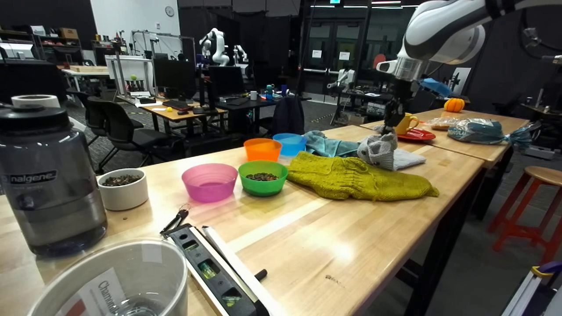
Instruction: Fold the grey cloth twice.
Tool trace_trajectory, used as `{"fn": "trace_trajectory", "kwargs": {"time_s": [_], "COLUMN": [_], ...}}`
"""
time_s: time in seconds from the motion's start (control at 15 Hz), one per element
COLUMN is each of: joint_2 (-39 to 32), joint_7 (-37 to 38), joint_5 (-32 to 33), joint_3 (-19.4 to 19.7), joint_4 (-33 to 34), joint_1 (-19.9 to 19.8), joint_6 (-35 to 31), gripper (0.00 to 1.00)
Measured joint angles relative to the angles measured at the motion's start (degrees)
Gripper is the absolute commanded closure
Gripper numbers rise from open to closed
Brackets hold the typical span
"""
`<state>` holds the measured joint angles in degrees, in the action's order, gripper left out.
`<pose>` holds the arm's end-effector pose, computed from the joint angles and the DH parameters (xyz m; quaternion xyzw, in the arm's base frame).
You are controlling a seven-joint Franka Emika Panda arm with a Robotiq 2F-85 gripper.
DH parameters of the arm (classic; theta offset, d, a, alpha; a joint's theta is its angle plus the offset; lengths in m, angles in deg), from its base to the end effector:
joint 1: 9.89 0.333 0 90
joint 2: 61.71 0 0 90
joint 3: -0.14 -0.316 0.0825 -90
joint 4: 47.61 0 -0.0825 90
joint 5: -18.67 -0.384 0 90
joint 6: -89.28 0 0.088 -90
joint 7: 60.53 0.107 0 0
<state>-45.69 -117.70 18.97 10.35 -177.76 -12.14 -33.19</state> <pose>0.4673 -0.1077 0.4825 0.9212 0.3820 0.0707 0.0219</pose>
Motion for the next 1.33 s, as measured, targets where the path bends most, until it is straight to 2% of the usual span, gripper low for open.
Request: {"fn": "trace_trajectory", "kwargs": {"time_s": [0.47,0.93,1.0,1.07,1.33], "joint_2": [0.5,0.2,0.0,-0.2,-1.1], "joint_7": [-4.8,-9.3,-9.8,-10.2,-11.1], "joint_5": [0.1,0.1,0.1,0.1,0.1], "joint_3": [4.3,7.1,7.4,7.5,7.7], "joint_4": [1.1,3.4,3.6,3.8,4.5], "joint_1": [-3.2,-4.8,-5.0,-5.1,-5.4], "joint_6": [0.0,0.1,0.1,0.1,0.1], "gripper": [0.99,0.99,0.70,0.70,0.46]}}
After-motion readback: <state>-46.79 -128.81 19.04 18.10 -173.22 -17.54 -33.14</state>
